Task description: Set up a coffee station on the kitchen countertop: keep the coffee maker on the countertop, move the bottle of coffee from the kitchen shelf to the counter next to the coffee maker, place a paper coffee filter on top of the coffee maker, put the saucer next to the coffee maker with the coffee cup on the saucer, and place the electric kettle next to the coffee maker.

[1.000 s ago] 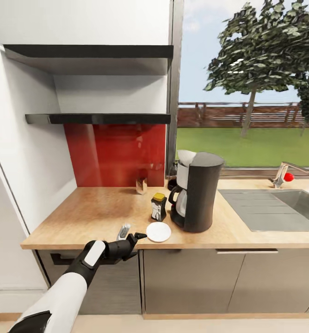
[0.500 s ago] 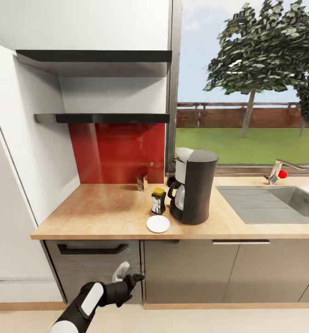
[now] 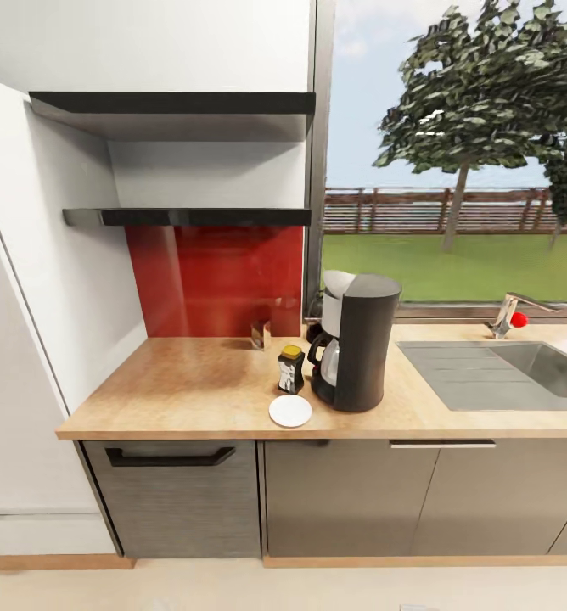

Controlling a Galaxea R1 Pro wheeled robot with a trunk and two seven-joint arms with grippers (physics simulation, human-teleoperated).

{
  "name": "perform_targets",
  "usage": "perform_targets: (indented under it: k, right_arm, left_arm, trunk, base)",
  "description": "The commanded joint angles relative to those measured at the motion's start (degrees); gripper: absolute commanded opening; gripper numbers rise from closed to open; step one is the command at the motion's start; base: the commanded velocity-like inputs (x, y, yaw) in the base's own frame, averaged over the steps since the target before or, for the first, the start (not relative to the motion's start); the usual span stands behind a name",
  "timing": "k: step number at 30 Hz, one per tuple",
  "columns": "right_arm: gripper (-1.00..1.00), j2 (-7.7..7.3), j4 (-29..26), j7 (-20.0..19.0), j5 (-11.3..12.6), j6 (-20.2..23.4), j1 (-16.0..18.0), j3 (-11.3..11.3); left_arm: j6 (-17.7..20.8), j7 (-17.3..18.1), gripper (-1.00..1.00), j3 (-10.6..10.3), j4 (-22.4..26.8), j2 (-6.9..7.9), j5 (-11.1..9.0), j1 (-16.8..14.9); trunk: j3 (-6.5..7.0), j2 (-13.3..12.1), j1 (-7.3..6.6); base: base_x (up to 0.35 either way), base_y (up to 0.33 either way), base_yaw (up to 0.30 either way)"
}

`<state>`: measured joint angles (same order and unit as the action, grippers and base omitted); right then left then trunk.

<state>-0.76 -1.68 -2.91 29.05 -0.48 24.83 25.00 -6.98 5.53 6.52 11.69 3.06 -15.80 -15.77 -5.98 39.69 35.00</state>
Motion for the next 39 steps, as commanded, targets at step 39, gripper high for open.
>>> perform_targets:
  k: [39]
  right_arm:
    - [1.00,-2.98,0.0,-1.0,1.0,-0.3,0.0,0.4]
  left_arm:
    - [-3.1,-6.2,1.00,-0.1,-1.8,0.07,6.6,2.3]
  trunk:
    - [-0.09,0.1,0.01]
  base:
    - [0.000,-0.196,0.045]
